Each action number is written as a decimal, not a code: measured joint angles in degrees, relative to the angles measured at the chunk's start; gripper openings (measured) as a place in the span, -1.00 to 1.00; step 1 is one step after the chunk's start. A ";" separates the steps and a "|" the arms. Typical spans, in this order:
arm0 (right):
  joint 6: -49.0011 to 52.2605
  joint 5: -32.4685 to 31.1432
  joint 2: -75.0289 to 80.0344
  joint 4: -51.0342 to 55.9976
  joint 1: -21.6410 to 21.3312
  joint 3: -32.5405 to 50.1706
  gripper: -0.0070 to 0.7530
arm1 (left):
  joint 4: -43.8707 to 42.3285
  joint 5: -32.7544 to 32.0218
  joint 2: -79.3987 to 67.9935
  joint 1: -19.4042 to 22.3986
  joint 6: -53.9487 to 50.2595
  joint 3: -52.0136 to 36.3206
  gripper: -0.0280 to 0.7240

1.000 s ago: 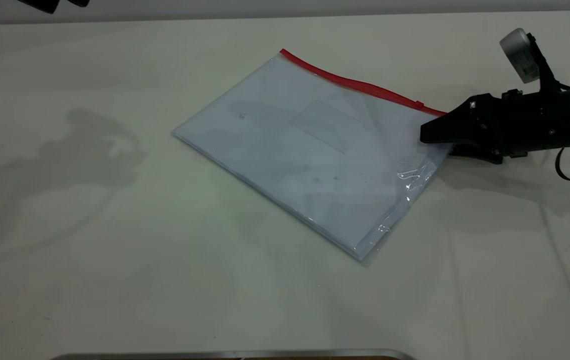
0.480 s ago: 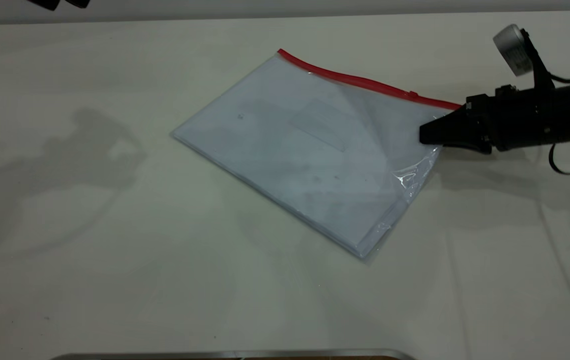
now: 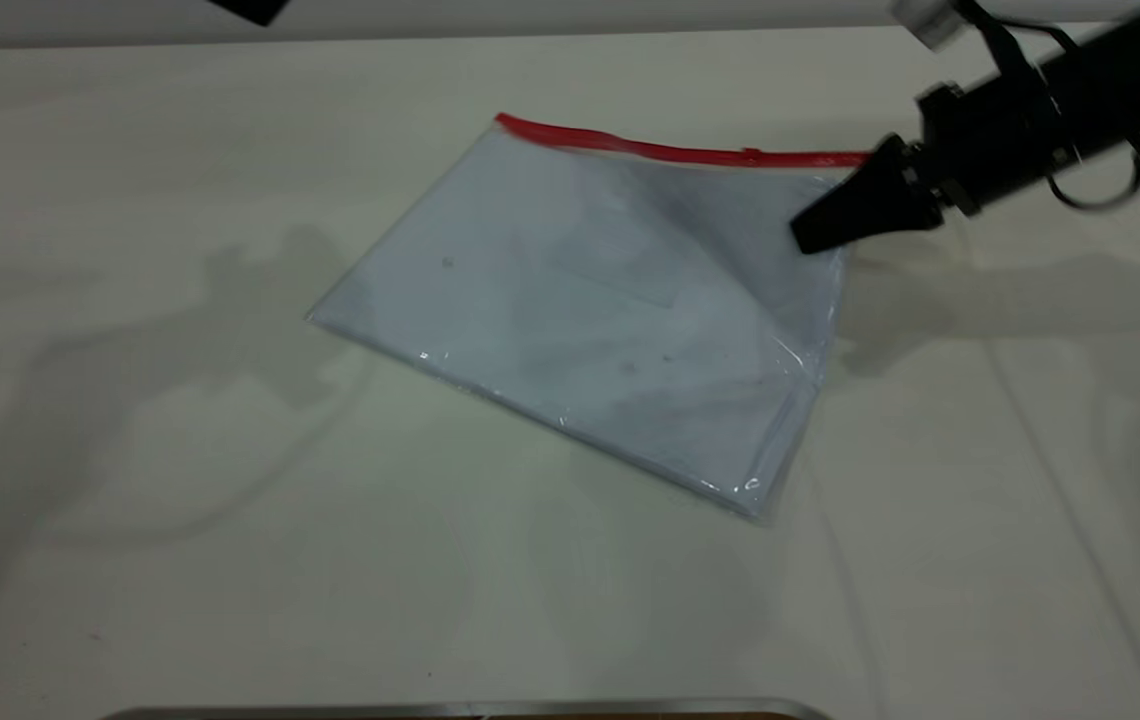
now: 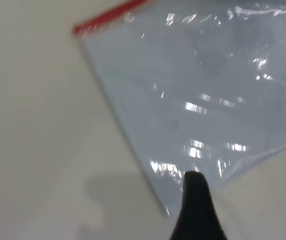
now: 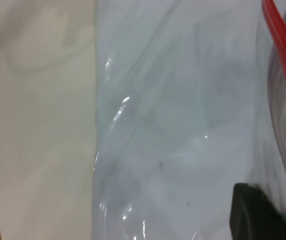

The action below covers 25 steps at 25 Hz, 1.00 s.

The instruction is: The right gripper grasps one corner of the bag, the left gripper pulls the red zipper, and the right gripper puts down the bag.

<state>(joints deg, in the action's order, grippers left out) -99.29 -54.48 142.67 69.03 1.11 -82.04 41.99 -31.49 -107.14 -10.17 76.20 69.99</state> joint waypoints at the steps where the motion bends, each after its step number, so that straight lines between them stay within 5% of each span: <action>1: 0.87 0.00 -0.52 -1.95 1.00 -1.17 -0.89 | 0.05 -0.17 -0.62 -0.73 0.19 0.84 0.64; 8: 4.53 2.62 -3.26 -14.10 9.14 -6.67 -0.89 | 0.00 -4.12 -9.21 -3.32 1.89 11.32 0.64; 15: 4.38 11.76 -3.50 -14.23 14.50 -7.58 -0.88 | -0.07 -12.94 -19.73 -4.42 5.01 24.01 0.64; 25: -14.91 17.70 -3.50 -6.75 17.14 -7.58 -0.86 | -0.45 -18.65 -26.10 -6.28 14.07 29.45 0.64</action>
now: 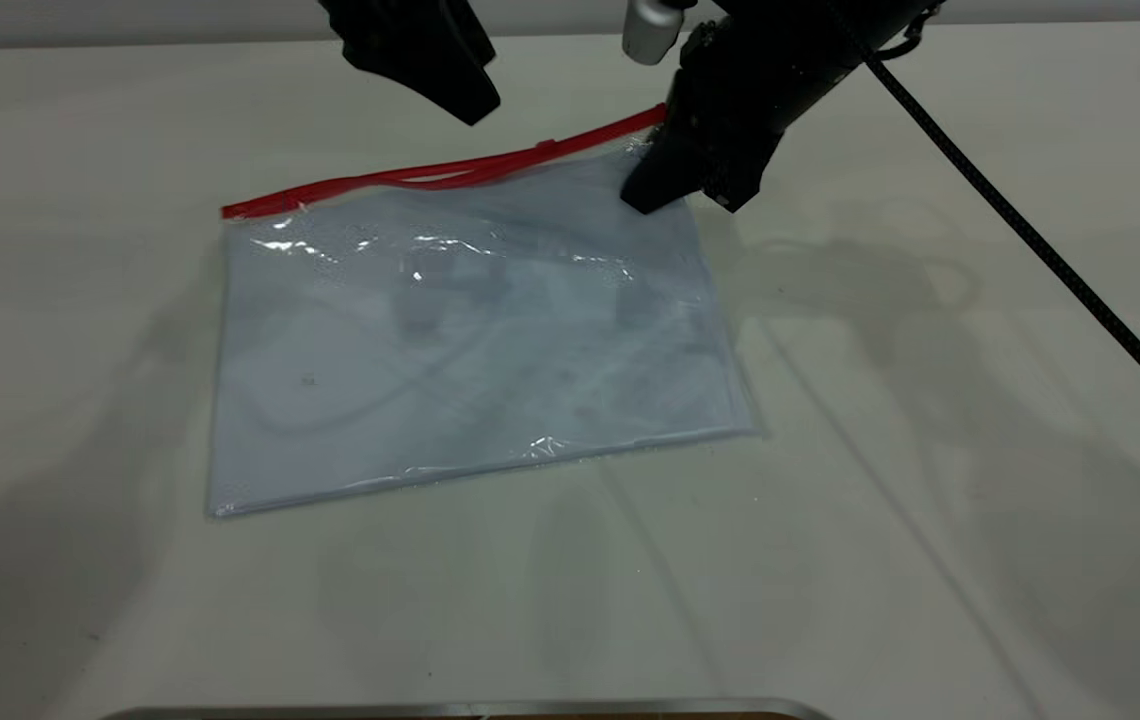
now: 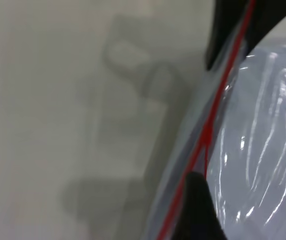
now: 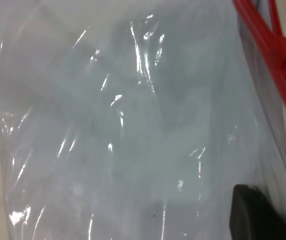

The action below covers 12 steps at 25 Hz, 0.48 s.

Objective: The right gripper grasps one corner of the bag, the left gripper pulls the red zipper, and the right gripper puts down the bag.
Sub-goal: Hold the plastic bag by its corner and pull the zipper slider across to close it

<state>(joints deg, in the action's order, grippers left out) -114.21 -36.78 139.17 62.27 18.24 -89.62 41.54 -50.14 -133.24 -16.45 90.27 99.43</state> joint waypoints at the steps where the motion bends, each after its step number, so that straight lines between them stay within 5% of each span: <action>1: -1.99 0.10 0.00 1.37 0.00 0.00 -0.86 | 0.00 -0.05 0.00 -0.28 1.06 0.11 0.64; 12: -7.03 -1.14 0.00 10.47 0.00 0.00 -0.86 | 0.00 3.66 0.00 -2.31 4.58 0.28 0.64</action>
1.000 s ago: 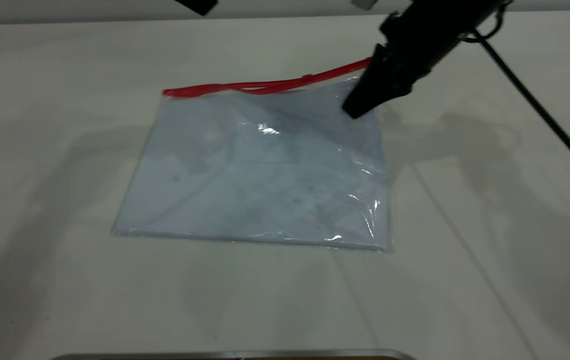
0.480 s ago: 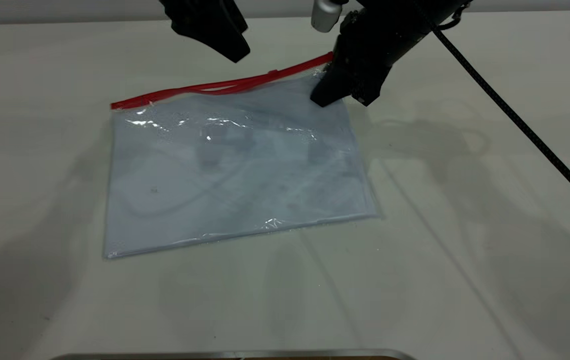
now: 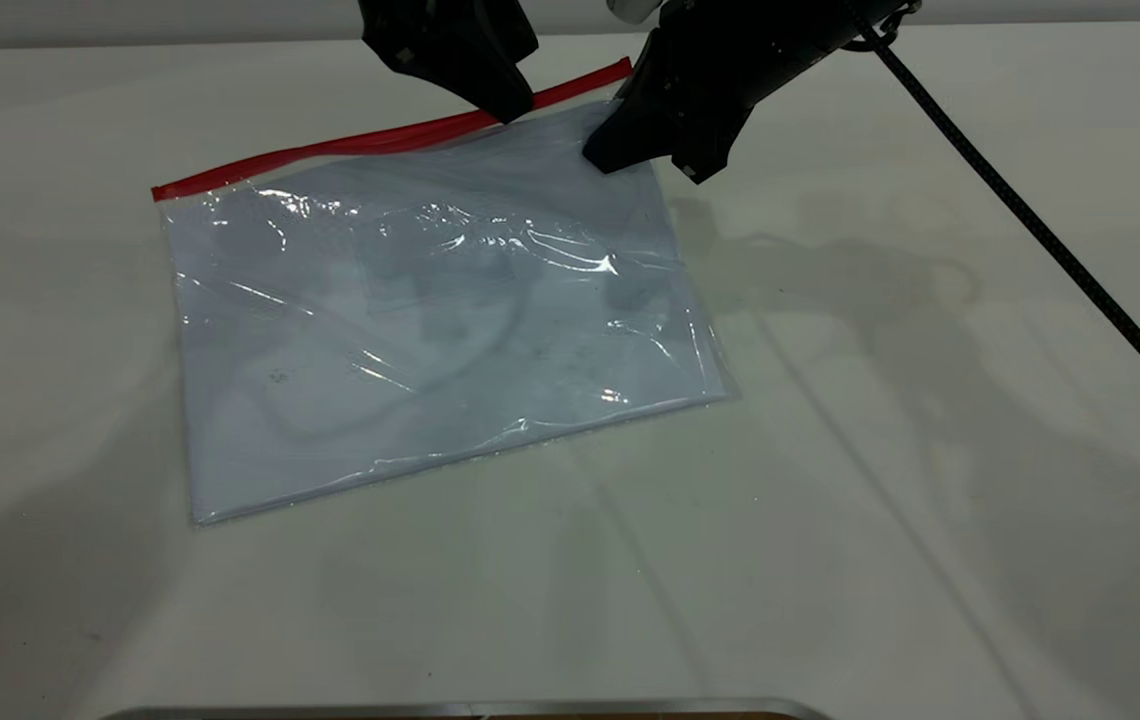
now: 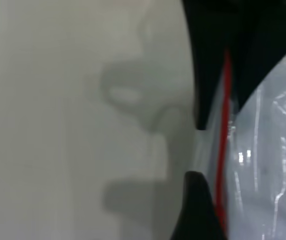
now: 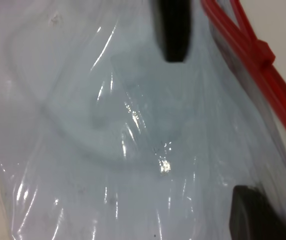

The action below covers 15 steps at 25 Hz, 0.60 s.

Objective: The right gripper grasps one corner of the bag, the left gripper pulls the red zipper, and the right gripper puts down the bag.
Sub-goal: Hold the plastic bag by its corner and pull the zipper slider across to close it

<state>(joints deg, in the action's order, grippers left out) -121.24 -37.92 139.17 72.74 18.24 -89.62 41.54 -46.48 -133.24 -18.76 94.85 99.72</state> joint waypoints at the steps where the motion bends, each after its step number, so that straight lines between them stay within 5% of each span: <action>1: 0.00 -0.14 0.00 0.07 0.00 0.00 -0.86 | 0.00 0.34 0.00 0.00 0.00 0.00 0.64; 15: 0.00 -0.62 0.00 0.13 0.00 0.00 -0.86 | 0.09 1.24 -2.70 0.00 -0.05 0.06 0.26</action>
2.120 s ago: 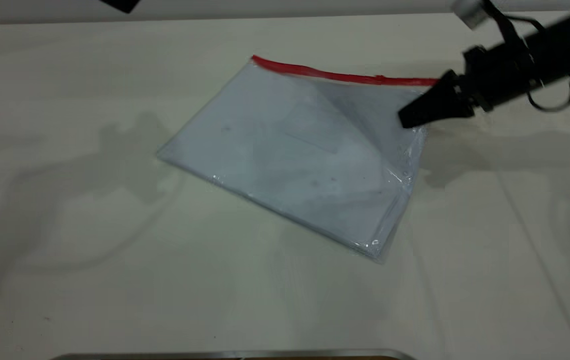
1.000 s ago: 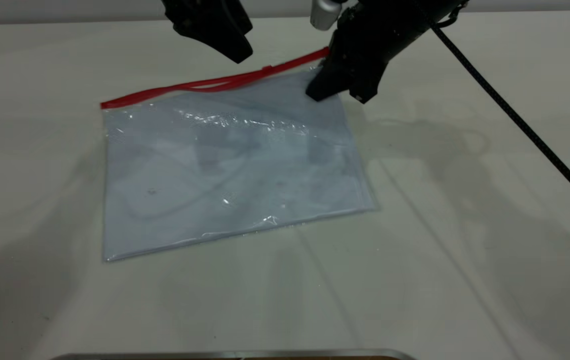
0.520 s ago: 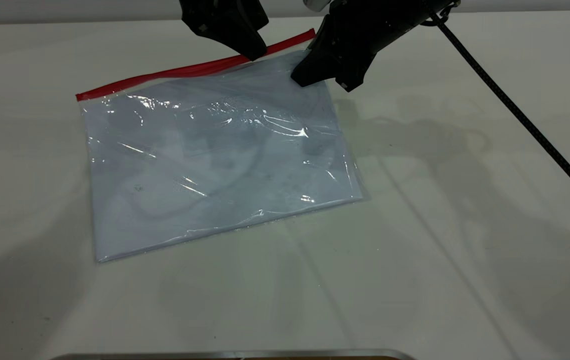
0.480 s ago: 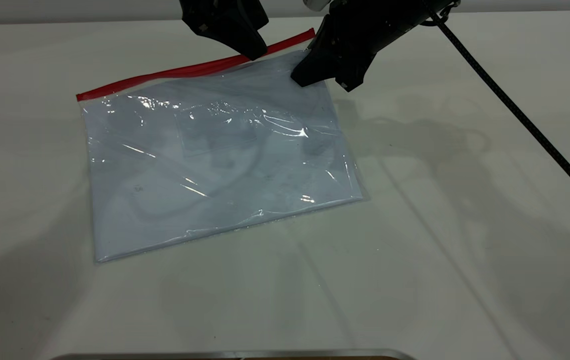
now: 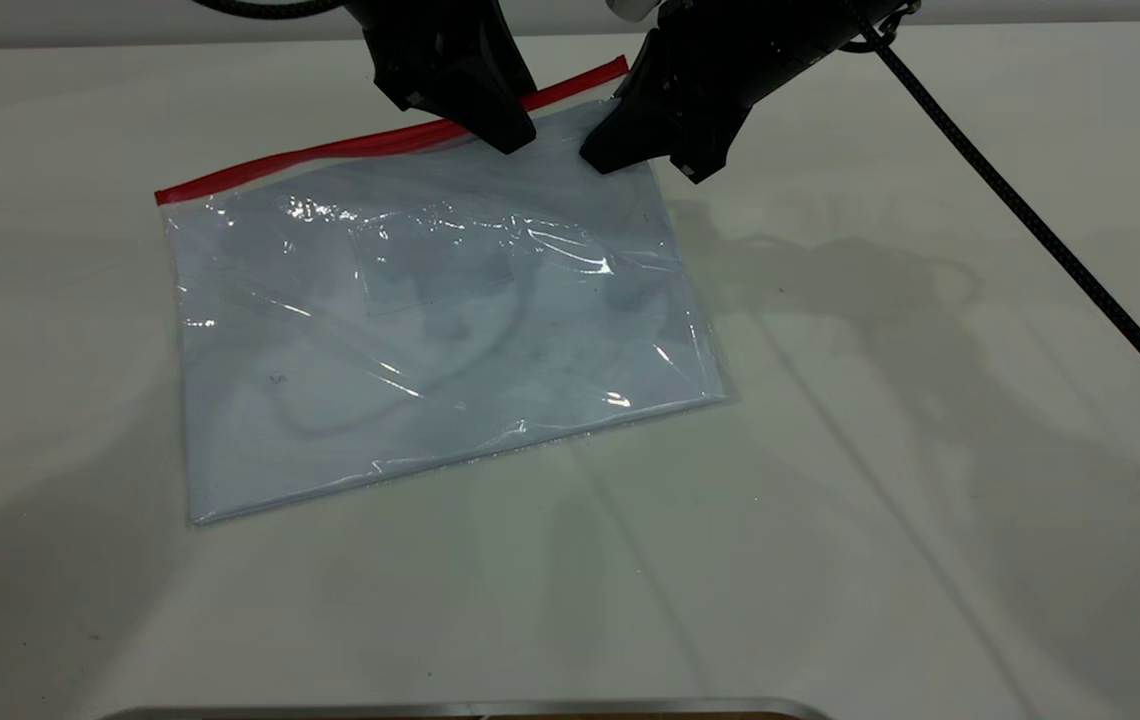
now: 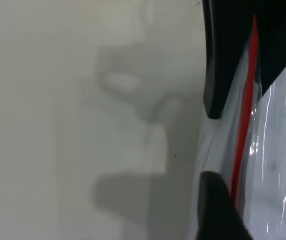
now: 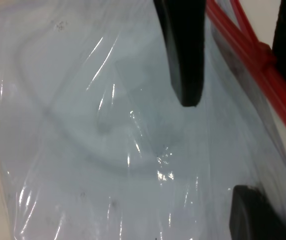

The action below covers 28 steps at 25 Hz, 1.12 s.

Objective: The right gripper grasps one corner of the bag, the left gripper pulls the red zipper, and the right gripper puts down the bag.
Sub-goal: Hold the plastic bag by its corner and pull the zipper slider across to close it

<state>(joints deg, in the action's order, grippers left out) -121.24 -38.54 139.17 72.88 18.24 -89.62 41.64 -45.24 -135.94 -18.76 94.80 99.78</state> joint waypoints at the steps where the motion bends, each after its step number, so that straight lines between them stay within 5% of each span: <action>1: 0.00 0.00 0.00 0.00 0.00 0.00 -0.86 | 0.00 0.13 0.00 0.00 0.00 0.00 0.23; 12: 0.00 -0.11 0.00 0.05 0.00 0.00 -0.84 | -0.12 1.53 0.00 0.00 -0.41 0.00 -0.48; 23: 0.00 -0.11 0.00 0.17 0.04 0.00 -0.84 | -2.55 2.81 0.00 0.00 -1.63 0.00 -0.54; 28: 0.00 -0.11 0.00 0.39 0.04 0.00 -0.84 | -2.69 3.00 0.00 0.00 -1.75 0.00 -0.77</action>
<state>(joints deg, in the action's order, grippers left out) -121.24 -38.64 139.17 73.26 18.29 -89.62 38.95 -42.24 -135.94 -18.76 93.05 99.78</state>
